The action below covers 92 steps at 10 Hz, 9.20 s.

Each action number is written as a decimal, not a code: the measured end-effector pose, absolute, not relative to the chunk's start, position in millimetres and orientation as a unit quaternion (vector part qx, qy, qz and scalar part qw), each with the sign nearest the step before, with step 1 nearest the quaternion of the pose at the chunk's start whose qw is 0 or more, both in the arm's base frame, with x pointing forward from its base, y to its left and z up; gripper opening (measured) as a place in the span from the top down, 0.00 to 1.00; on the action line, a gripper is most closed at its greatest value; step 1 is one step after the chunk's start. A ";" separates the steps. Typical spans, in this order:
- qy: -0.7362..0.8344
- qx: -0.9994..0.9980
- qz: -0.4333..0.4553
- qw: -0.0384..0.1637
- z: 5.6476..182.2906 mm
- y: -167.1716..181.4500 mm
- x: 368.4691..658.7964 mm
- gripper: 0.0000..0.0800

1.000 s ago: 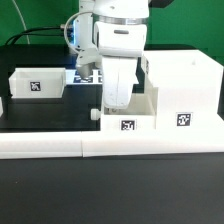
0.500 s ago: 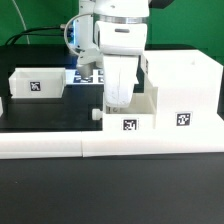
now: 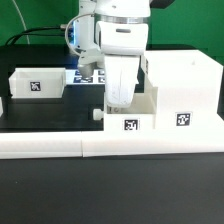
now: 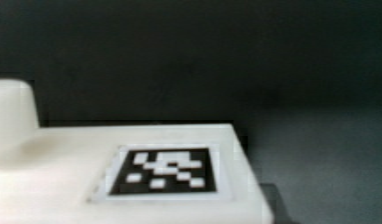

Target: Assemble drawer

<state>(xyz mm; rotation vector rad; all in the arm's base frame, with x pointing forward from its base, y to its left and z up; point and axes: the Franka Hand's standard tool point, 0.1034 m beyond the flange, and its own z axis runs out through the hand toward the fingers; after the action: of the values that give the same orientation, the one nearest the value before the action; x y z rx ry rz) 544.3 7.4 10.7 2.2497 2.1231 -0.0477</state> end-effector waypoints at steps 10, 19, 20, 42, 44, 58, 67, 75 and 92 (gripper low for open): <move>0.694 0.719 -0.017 0.027 10.3 11.3 545.6 0.95; 0.707 0.706 -0.021 0.033 11.0 11.8 547.5 0.94; 0.706 0.707 -0.020 0.034 13.9 12.3 548.5 0.66; 0.701 0.711 0.015 -0.049 16.5 -27.3 543.0 0.19; 0.676 0.736 0.009 -0.044 17.0 -23.5 544.4 0.19; 0.702 0.711 0.003 -0.033 32.5 -25.3 582.8 0.19; 0.678 0.734 0.004 -0.026 32.2 -10.8 586.4 0.19; 0.715 0.698 -0.001 -0.040 32.3 -3.0 601.5 0.19; 0.689 0.721 -0.034 -0.064 29.6 24.9 571.4 0.19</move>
Offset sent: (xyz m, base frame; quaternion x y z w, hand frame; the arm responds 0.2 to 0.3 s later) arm 0.0067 0.0221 -0.0026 -0.0119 -0.0075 -0.0855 0.9962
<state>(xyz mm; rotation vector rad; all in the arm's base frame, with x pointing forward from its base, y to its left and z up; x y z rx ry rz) 571.4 24.9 29.6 2.3613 2.2589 -0.1113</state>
